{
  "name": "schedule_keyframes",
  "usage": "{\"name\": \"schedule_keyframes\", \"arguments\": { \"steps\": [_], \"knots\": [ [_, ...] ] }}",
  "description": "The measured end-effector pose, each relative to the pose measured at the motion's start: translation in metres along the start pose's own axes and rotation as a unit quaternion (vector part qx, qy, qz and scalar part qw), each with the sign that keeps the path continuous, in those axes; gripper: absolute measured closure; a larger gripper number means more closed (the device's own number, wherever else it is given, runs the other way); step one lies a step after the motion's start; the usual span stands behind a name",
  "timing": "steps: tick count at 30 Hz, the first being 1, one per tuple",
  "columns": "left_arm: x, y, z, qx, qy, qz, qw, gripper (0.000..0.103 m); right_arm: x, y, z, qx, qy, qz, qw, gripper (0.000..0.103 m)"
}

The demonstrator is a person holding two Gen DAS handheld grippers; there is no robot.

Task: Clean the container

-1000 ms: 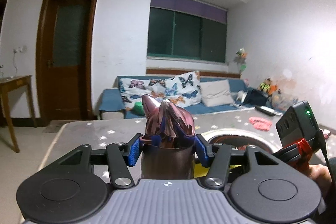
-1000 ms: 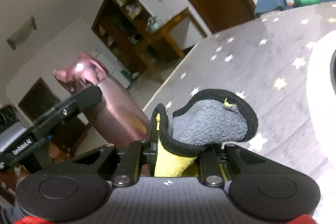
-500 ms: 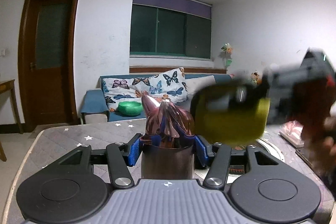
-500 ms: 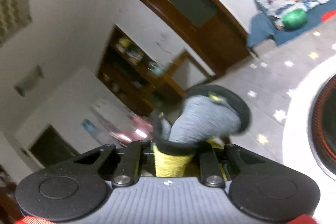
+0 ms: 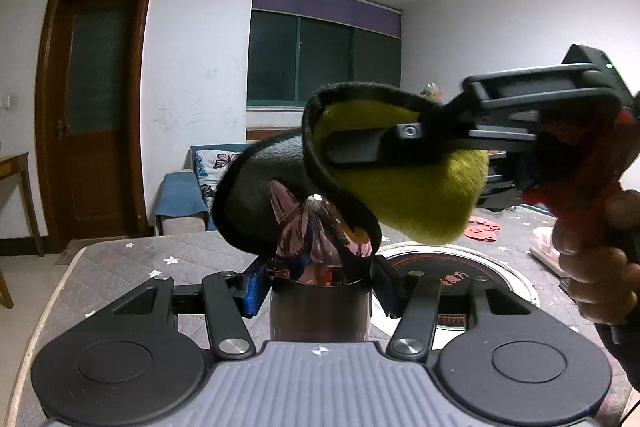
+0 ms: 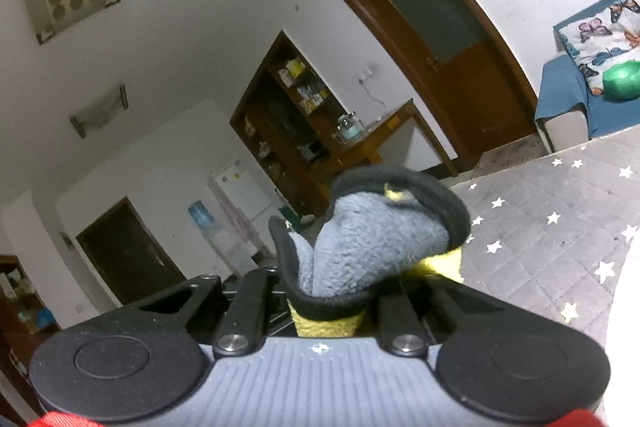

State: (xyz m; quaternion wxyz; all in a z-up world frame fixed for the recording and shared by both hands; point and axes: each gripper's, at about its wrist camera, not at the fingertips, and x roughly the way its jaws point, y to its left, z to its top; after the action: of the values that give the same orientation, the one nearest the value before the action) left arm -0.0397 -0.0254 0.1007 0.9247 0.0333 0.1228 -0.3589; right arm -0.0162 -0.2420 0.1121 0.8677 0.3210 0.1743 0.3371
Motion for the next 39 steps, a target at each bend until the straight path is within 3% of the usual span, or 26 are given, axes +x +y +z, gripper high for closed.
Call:
{"name": "schedule_keyframes", "arguments": {
  "steps": [5,10,15,23,30,39],
  "knots": [
    [-0.003,0.001,-0.003,-0.004,-0.001,0.000,1.0000,0.045,0.012,-0.012,-0.005,0.009,0.004,-0.018,1.000,0.090],
    [-0.009,0.000,-0.003,0.000,-0.001,-0.001,1.0000,0.045,0.027,-0.051,-0.015,0.073,0.018,-0.020,0.997,0.088],
    [-0.005,-0.001,-0.002,-0.002,-0.001,0.000,1.0000,0.045,0.043,-0.090,-0.026,0.139,0.033,-0.022,0.990,0.088],
    [-0.008,0.002,-0.005,0.000,-0.001,0.010,1.0000,0.043,0.052,-0.137,-0.057,0.194,0.068,-0.069,0.976,0.088],
    [-0.013,0.007,-0.005,-0.001,0.000,0.021,0.9998,0.042,0.041,-0.136,-0.080,0.170,0.098,-0.118,0.973,0.088],
    [-0.022,0.004,-0.003,0.022,0.006,0.039,0.9990,0.041,0.031,-0.102,-0.084,0.109,0.114,-0.123,0.980,0.088]
  ]
}}
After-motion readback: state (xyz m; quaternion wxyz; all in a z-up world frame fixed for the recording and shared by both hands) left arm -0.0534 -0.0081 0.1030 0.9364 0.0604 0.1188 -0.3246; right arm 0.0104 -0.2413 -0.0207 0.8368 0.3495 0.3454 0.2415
